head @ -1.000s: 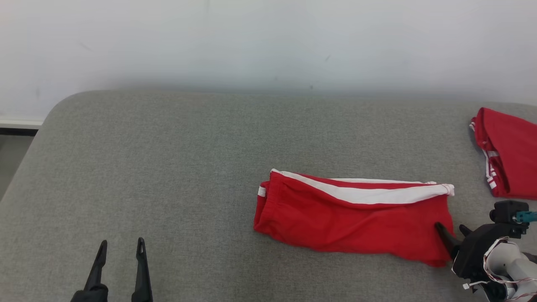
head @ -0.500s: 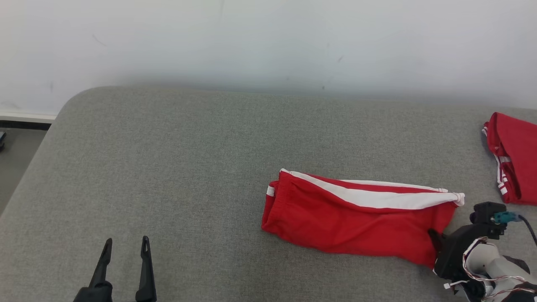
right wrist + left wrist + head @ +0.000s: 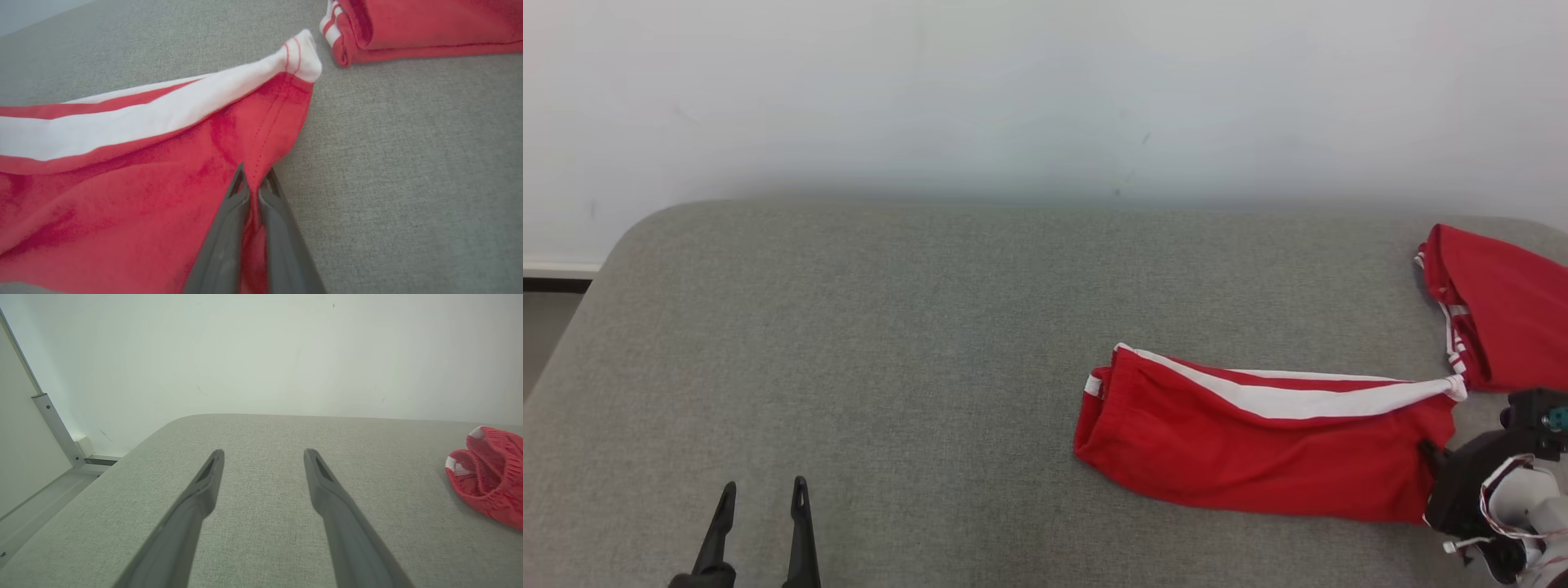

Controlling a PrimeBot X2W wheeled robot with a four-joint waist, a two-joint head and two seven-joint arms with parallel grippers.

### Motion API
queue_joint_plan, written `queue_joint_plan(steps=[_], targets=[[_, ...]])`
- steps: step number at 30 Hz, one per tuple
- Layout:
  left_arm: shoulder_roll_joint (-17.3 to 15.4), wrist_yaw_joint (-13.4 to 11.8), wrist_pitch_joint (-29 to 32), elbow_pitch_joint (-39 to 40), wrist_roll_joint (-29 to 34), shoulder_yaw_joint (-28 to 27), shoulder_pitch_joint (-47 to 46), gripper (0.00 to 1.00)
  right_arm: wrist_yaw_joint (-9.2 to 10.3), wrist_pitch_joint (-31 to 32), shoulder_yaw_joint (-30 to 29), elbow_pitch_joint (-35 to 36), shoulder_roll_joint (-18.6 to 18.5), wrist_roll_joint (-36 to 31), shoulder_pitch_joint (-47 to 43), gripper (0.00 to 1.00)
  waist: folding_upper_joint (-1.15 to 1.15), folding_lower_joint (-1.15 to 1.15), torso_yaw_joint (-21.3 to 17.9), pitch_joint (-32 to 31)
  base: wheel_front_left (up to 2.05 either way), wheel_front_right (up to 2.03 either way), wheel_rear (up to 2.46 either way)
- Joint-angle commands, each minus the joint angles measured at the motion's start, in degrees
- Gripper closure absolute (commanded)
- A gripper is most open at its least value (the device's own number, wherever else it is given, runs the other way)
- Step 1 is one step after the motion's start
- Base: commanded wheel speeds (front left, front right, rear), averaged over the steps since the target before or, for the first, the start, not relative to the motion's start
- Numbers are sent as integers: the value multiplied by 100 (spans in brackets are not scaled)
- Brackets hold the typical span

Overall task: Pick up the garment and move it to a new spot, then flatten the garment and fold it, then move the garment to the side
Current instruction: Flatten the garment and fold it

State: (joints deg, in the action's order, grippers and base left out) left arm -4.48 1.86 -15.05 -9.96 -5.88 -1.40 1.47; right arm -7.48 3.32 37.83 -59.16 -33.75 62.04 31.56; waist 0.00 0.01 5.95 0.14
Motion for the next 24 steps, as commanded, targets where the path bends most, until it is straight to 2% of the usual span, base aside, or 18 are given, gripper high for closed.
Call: queue_joint_plan(steps=[1,13,19,24], targets=[[16,6,-15,-11,-22,-21,100,0,3,13,-14,102,0,101,63,100,0,-1,-76,-53,0,0,0],[6,33,-15,24,-2,-154,301,0,2,685,60,2229,-156,725,-9,100,0,-1,-228,-229,0,0,0],[41,59,-15,-15,6,-69,215,0,1,1177,-45,2887,113,1050,-69,100,0,-1,-109,-216,0,0,0],[79,105,-15,-99,-12,84,88,0,1,1496,-111,2818,580,1143,20,100,0,-1,138,-172,0,0,0]])
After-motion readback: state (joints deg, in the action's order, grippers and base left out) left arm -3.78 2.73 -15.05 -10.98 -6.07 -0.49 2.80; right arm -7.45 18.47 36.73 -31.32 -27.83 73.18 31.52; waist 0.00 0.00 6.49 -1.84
